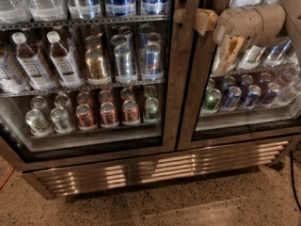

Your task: Open right fridge door

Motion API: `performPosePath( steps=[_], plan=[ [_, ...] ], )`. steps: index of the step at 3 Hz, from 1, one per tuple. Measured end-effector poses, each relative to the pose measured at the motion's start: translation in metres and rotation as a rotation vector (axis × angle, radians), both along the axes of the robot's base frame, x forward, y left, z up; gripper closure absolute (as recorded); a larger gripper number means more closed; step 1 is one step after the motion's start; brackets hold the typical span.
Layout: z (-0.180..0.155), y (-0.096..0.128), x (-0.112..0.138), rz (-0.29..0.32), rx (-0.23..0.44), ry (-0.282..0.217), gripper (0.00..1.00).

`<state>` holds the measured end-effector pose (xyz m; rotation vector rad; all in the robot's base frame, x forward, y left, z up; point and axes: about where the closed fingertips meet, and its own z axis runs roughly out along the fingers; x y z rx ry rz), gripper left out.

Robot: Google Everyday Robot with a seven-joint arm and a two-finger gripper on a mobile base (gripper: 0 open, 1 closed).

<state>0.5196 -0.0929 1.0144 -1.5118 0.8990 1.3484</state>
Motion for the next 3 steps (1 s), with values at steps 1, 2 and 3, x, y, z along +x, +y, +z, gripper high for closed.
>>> performPosePath(
  steps=[1,2,3],
  plan=[
    [0.0000,0.0000,0.0000,0.000,0.000,0.000,0.00],
    [0.0000,-0.0051,-0.0029,0.000,0.000,0.000,0.00],
    [0.0000,-0.0002,-0.0001,0.000,0.000,0.000,0.00]
  ],
)
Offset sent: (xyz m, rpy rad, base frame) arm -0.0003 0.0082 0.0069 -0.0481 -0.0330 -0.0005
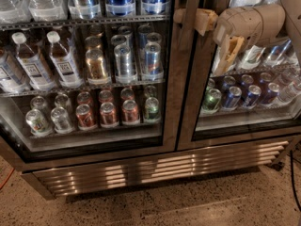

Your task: Open right fridge door

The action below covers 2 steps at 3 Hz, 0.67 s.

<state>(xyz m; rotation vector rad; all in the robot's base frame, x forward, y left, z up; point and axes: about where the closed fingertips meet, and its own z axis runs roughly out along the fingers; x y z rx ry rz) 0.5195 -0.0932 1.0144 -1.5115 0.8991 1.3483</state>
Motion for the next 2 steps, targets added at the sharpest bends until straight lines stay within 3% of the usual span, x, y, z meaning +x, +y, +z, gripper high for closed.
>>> performPosePath(
  steps=[2],
  plan=[
    [0.0000,0.0000,0.0000,0.000,0.000,0.000,0.00]
  ],
)
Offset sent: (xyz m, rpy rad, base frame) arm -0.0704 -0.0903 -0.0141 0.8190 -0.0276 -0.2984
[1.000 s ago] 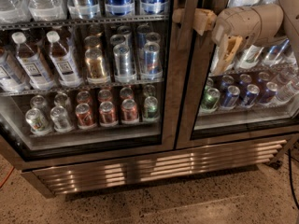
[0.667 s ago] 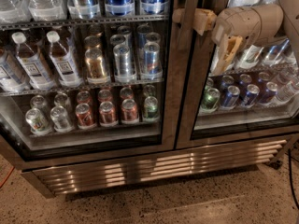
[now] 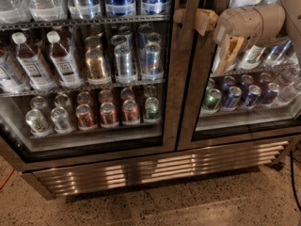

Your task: Open right fridge door

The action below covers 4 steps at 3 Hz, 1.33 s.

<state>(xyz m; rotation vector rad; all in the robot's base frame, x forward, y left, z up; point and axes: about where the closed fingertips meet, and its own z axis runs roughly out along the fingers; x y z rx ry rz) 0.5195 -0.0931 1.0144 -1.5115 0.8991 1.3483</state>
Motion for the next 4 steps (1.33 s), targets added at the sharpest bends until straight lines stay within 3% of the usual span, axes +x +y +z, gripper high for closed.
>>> performPosePath(
  steps=[4],
  plan=[
    [0.0002,-0.0008,-0.0003,-0.002,0.000,-0.001,0.00]
  ],
)
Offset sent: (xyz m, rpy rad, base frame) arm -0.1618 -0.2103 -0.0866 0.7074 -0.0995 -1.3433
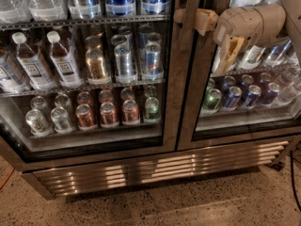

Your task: Open right fridge door

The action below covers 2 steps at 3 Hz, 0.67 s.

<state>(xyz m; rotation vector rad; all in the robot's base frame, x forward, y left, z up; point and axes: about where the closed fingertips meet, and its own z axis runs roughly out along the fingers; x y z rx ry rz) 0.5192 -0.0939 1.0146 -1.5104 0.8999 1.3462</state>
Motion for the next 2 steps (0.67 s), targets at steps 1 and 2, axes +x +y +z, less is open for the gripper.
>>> performPosePath(
  steps=[1,2],
  plan=[
    [0.0032,-0.0129,-0.0036,-0.084,0.037,-0.040,0.00],
    [0.0032,-0.0129,-0.0035,-0.084,0.037,-0.040,0.00]
  ],
)
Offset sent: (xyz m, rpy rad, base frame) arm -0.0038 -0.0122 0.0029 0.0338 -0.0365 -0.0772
